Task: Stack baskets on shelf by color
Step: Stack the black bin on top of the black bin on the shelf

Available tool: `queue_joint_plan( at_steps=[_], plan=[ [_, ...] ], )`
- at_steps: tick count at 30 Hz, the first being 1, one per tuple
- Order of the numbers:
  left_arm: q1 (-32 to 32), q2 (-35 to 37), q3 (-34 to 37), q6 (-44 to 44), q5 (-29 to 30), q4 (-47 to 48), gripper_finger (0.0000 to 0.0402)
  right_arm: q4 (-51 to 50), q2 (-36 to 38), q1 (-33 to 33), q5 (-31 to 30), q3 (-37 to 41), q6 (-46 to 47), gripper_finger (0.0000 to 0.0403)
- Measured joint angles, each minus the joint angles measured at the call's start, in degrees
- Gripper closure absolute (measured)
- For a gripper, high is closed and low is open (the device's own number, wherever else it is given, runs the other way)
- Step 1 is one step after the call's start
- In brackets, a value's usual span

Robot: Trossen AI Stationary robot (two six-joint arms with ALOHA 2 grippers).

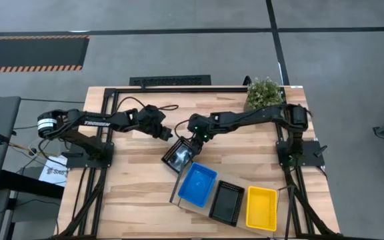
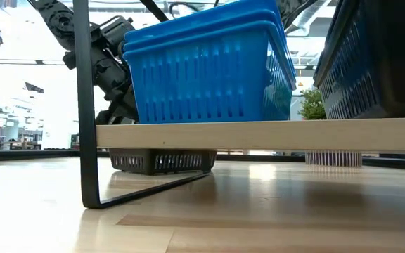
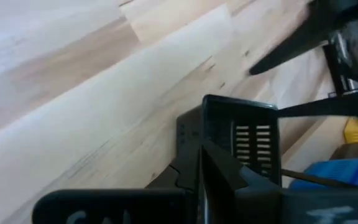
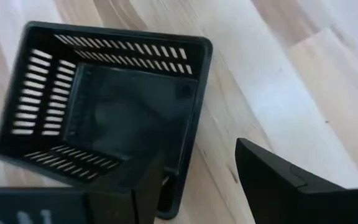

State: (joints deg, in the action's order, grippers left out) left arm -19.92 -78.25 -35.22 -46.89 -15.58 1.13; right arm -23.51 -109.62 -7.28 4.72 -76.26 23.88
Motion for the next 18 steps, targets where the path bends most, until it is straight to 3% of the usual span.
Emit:
queue_joint_plan(
  at_steps=[10,13,18],
  plan=[
    [0.0,0.06,-0.02,0.71,-0.31,0.92,0.0397,1.39,-2.29,-0.25,2.73,0.01,-0.4,0.0197],
    [-0.04,0.06,-0.02,0.82,-0.62,1.08,0.0397,1.48,-2.29,-0.44,2.58,0.01,-0.41,0.024],
    [-0.18,0.06,-0.02,0.82,-1.88,1.07,0.0397,1.48,-2.29,-1.23,4.28,0.01,-0.79,0.0351]
  ],
)
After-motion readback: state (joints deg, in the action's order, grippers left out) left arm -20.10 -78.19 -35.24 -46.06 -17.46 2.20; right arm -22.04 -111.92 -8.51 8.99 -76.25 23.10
